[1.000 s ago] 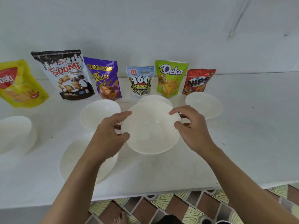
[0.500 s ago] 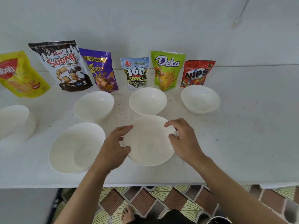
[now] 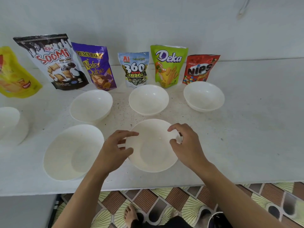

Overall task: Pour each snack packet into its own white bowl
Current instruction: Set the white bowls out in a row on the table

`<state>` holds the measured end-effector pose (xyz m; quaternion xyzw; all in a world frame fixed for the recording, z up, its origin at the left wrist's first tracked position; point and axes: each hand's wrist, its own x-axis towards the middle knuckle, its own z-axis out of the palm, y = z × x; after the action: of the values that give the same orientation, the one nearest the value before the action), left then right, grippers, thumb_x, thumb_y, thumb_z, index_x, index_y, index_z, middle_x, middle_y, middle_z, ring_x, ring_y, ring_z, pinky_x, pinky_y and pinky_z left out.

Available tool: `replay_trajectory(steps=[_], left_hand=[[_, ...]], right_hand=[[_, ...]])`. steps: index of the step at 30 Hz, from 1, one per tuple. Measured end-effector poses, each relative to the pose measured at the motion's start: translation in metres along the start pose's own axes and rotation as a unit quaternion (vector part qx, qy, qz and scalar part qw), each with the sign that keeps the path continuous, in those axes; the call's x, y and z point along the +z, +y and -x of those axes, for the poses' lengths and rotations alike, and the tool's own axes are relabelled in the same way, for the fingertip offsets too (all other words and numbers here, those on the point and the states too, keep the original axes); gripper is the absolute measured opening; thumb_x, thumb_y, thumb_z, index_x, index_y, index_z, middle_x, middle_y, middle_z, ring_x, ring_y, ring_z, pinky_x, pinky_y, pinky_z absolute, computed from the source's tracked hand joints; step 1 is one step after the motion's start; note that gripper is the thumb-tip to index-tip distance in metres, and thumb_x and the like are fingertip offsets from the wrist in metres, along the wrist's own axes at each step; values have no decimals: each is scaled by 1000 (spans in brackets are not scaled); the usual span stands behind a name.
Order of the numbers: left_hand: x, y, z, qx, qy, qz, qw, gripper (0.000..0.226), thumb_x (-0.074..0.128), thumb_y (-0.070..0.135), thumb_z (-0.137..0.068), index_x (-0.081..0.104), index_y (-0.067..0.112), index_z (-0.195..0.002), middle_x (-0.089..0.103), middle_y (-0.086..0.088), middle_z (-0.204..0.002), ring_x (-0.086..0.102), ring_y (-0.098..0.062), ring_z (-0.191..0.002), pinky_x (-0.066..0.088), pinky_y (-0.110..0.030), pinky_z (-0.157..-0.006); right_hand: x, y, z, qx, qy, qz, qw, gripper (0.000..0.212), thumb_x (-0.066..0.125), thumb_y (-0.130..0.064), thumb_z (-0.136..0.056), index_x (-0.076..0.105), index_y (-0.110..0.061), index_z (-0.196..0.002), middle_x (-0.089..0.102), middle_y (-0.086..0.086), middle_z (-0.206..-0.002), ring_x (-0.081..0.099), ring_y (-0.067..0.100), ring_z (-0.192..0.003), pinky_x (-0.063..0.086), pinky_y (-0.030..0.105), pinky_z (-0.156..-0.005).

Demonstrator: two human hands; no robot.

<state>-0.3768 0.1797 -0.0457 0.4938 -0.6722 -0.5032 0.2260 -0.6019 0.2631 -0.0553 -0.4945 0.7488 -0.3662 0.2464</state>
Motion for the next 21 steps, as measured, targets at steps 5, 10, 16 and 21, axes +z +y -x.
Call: replay_trajectory(steps=[5,10,16,21], left_hand=[[-7,1,-2,6,-23,-15,1000,47,73,-3,-81,75,34,-109,60,13,-123,64,-7,-100,58,-20,-74],[-15,-4,-2,10,-37,-22,999,41,78,6,-82,75,38,-108,61,12,-124,65,-16,-104,61,-34,-84],[-12,-7,-1,7,-26,-28,999,40,74,12,-89,70,42,-116,60,10,-127,62,-12,-111,59,-29,-86],[-12,10,4,25,12,-35,999,33,71,21,-93,68,40,-119,52,11,-131,53,-4,-120,48,-24,-98]], right_hand=[[-1,-3,-1,4,-4,11,1000,29,62,-10,-86,60,-31,-106,57,-6,-110,54,10,-93,48,23,-76],[1,-5,2,3,-11,8,1000,27,62,-10,-87,60,-30,-106,56,-5,-110,55,13,-96,45,18,-73],[3,-6,3,-10,2,7,1000,21,65,-17,-89,62,-28,-107,51,-4,-115,52,9,-99,39,12,-72],[-1,-20,-2,-48,31,-4,998,17,69,-27,-89,64,-28,-106,51,-7,-116,51,11,-111,35,7,-81]])
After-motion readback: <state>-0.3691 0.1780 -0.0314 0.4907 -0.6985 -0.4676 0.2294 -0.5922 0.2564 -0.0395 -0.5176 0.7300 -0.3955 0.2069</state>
